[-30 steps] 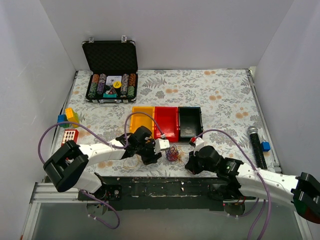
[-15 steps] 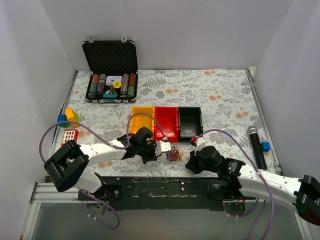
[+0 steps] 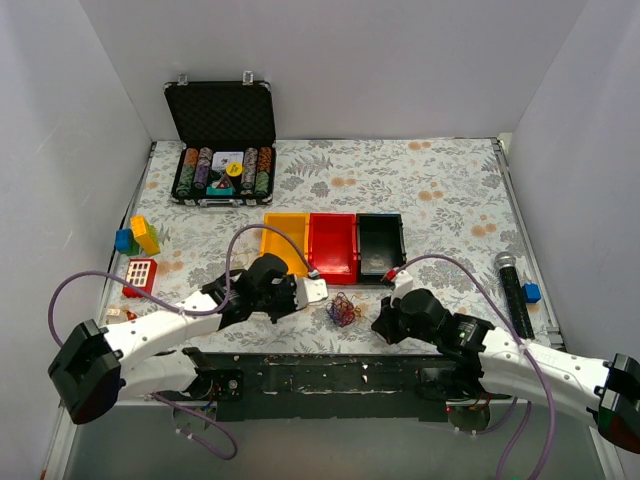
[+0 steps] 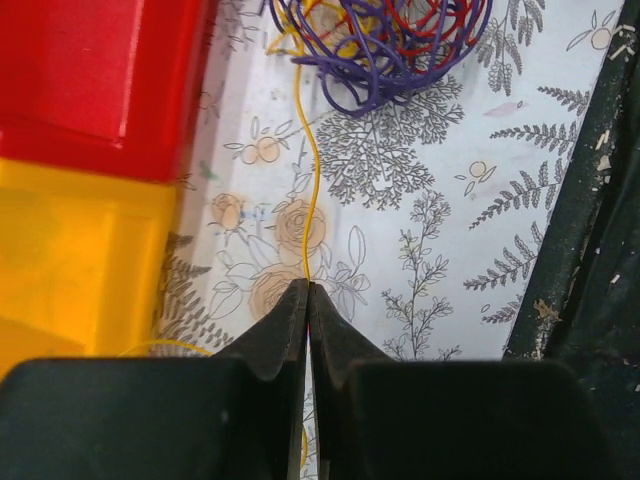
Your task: Untangle the cables
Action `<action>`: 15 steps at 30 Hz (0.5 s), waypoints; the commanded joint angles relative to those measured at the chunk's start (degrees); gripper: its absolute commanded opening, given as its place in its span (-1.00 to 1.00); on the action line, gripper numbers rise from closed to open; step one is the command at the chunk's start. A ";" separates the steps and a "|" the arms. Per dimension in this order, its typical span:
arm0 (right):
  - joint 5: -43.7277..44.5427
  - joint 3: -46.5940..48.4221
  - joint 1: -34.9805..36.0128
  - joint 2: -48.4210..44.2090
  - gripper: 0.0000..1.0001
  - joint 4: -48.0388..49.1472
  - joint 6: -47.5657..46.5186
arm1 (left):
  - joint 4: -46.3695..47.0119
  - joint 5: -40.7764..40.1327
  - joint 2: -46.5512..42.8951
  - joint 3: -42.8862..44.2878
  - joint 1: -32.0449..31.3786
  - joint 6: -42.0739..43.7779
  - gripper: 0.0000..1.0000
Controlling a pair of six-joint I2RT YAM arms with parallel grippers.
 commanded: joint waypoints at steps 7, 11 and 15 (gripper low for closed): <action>3.36 6.80 -0.07 -1.33 -0.97 -3.91 -2.49 | -8.00 -10.08 -12.91 1.93 4.18 4.52 -1.00; 5.12 9.52 0.01 -1.59 -0.97 -6.63 -3.37 | -10.73 -14.82 -17.04 1.66 6.73 8.04 -1.00; 8.02 11.98 -0.07 -2.47 -0.97 -9.62 -3.37 | -11.09 -23.16 -21.52 0.08 8.84 10.95 -1.00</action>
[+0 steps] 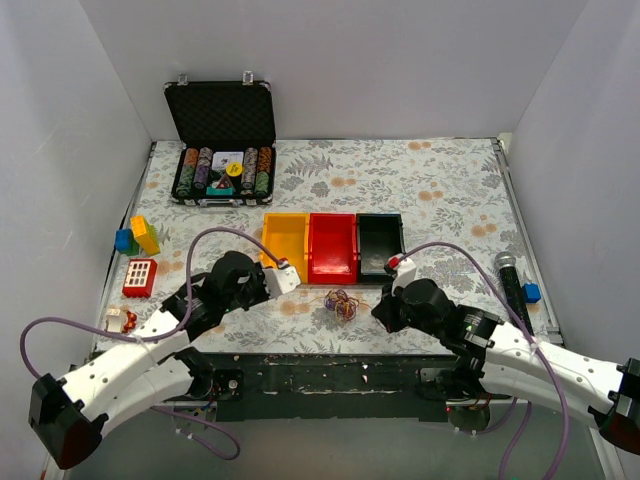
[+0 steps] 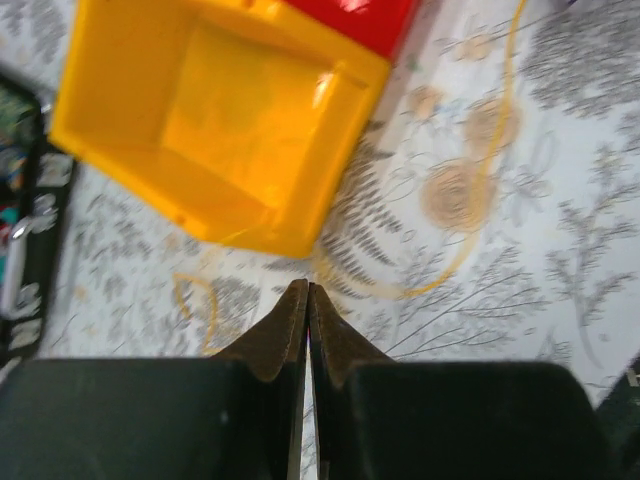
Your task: Untangle the cables
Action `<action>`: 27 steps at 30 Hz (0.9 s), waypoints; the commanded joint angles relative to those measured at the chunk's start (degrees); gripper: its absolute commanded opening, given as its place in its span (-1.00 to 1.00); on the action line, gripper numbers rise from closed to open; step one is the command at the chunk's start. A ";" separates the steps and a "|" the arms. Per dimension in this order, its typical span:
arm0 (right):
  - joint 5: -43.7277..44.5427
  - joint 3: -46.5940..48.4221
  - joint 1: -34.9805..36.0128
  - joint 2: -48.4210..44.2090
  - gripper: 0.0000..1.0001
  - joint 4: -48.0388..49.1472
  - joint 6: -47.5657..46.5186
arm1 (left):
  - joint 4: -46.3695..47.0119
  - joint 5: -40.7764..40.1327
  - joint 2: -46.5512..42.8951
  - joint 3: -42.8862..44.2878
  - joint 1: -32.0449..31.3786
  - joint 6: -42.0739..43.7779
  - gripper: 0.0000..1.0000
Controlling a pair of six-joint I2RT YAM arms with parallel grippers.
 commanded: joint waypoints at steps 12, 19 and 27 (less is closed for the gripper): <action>0.52 6.32 0.01 -2.66 -0.97 -4.72 -1.44 | -10.16 -2.45 -13.32 3.50 4.11 1.23 -1.00; -8.63 9.30 0.19 -4.49 -0.97 -0.58 -5.66 | -4.47 17.88 -1.73 8.70 4.03 -1.93 -0.13; -16.44 17.12 0.19 -4.85 -0.97 -2.43 -8.48 | 4.33 28.87 8.21 7.46 3.41 -1.32 0.30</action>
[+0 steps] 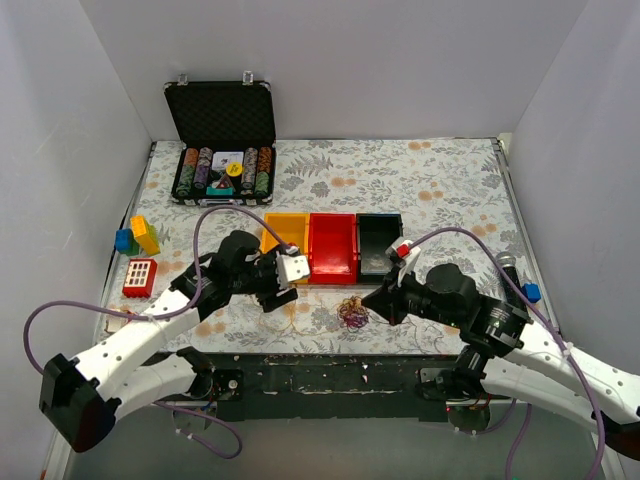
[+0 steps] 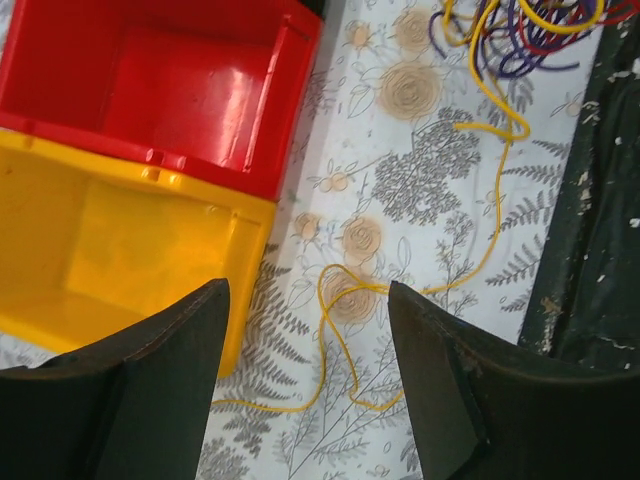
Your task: Untangle the cables
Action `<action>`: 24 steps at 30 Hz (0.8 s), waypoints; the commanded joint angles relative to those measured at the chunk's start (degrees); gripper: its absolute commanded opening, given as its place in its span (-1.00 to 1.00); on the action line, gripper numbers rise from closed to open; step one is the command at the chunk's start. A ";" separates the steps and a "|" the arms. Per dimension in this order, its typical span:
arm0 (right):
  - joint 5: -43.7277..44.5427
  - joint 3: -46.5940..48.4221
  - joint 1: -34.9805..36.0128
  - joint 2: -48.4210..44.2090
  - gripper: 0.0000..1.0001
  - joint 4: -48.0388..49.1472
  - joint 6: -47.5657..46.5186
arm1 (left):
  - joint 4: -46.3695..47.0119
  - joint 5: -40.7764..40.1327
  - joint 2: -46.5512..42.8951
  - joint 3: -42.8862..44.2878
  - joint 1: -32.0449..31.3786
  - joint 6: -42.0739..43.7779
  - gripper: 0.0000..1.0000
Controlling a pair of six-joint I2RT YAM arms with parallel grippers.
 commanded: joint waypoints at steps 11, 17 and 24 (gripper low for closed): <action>-12.11 9.55 0.19 3.40 -0.97 5.25 -3.43 | 8.02 20.35 7.54 -0.05 -2.11 -3.86 0.96; -13.43 11.30 0.19 4.37 -0.97 7.63 -2.47 | 14.69 23.25 8.42 -1.89 -2.11 -14.32 0.96; -14.05 14.29 0.19 4.64 -0.97 9.56 -1.24 | 17.34 33.96 8.51 -4.18 -2.28 -17.32 0.96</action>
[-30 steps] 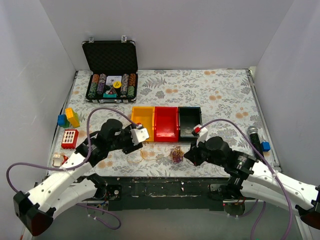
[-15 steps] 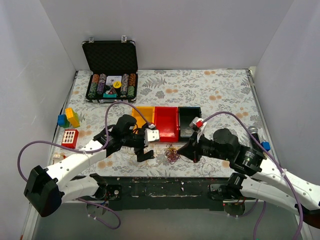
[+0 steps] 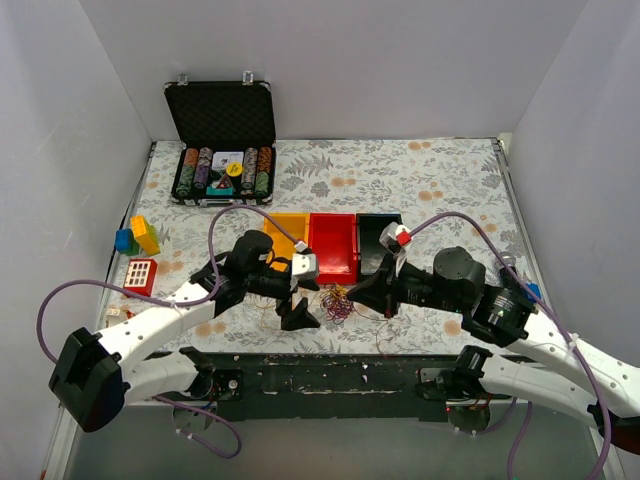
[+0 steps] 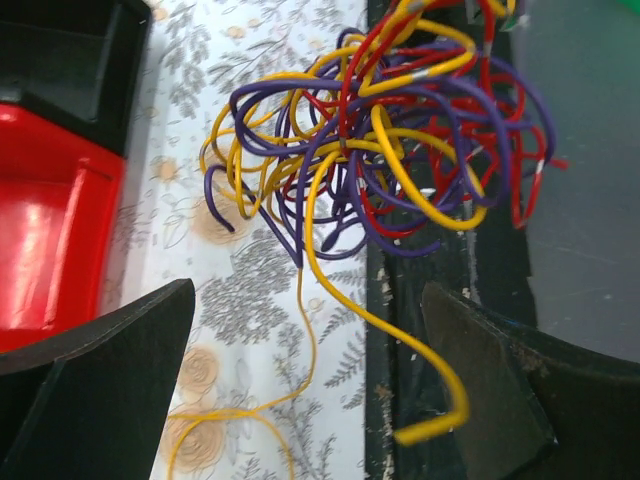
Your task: Untangle the cables
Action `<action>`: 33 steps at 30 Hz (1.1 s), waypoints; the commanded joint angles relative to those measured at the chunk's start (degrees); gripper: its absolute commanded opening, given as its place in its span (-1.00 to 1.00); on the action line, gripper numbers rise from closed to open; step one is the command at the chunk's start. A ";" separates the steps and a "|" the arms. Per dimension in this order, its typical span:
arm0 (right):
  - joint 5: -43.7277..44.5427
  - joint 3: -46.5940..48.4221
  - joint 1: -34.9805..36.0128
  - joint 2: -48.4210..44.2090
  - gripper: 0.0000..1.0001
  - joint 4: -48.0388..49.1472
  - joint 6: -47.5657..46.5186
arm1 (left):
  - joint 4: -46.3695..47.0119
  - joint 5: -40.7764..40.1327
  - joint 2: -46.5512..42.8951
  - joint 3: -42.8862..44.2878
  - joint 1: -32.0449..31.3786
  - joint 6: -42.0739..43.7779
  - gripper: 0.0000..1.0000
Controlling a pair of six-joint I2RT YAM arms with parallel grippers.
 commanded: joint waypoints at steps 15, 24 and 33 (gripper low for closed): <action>-2.23 1.76 0.28 -2.30 -0.97 9.76 5.25 | 22.49 1.90 6.18 -3.96 -3.81 -13.69 0.44; -1.09 -0.52 0.19 -4.06 -0.97 10.91 6.75 | 28.04 -0.91 7.86 -4.05 -4.95 -17.82 -1.00; 6.03 -1.58 0.19 -7.57 -0.97 -0.33 4.82 | 11.69 -23.98 -2.06 -2.20 -4.08 -7.71 -1.00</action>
